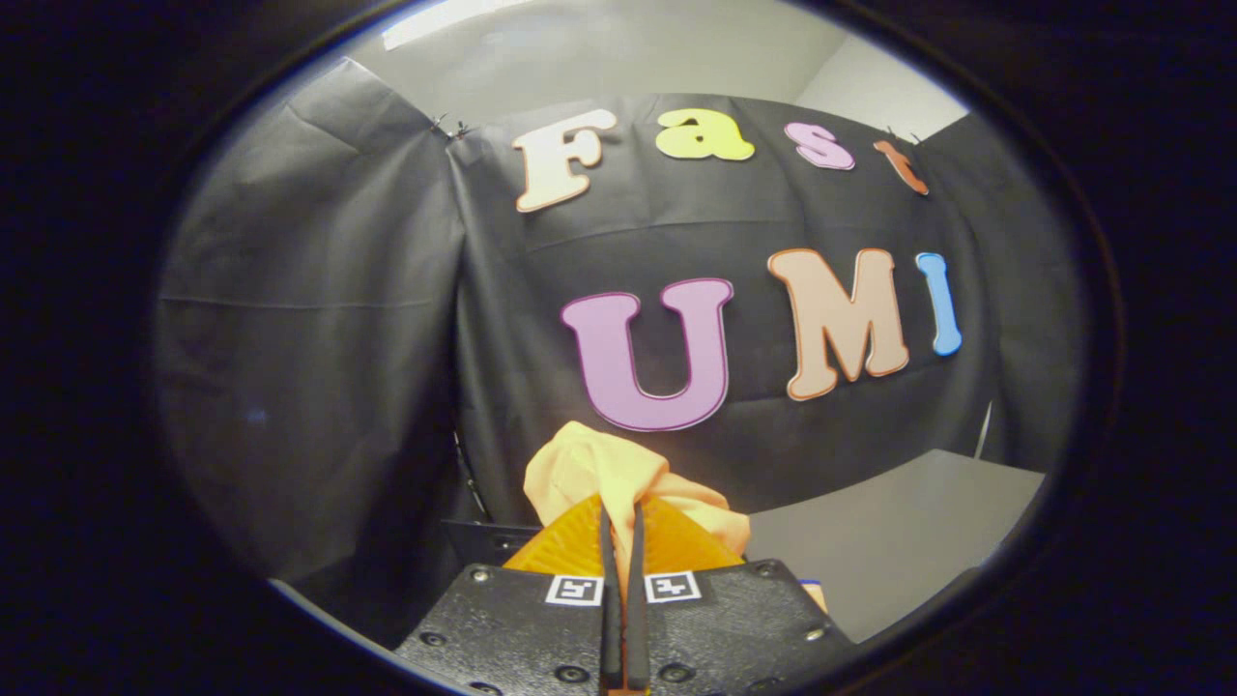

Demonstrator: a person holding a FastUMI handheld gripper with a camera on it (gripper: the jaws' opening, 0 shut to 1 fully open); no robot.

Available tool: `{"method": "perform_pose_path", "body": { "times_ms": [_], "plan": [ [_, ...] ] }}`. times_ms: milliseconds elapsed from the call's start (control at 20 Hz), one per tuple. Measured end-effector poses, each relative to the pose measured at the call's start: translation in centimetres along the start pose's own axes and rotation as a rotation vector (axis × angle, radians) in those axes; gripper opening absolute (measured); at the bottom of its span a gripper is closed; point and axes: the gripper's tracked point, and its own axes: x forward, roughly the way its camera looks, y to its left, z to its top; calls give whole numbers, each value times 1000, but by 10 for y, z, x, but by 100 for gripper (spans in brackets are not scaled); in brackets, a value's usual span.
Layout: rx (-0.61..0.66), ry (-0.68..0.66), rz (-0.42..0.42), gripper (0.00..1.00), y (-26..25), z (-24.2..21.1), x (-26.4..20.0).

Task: Put the clothes into the washing machine and then close the washing machine lid.

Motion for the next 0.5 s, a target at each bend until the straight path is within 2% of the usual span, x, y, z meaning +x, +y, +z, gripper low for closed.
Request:
{"method": "perform_pose_path", "body": {
  "times_ms": [250,500],
  "plan": [
    [-11,7,34,2,32,-25,10],
    [-5,76,78,2,49,-81,23]
  ]
}}
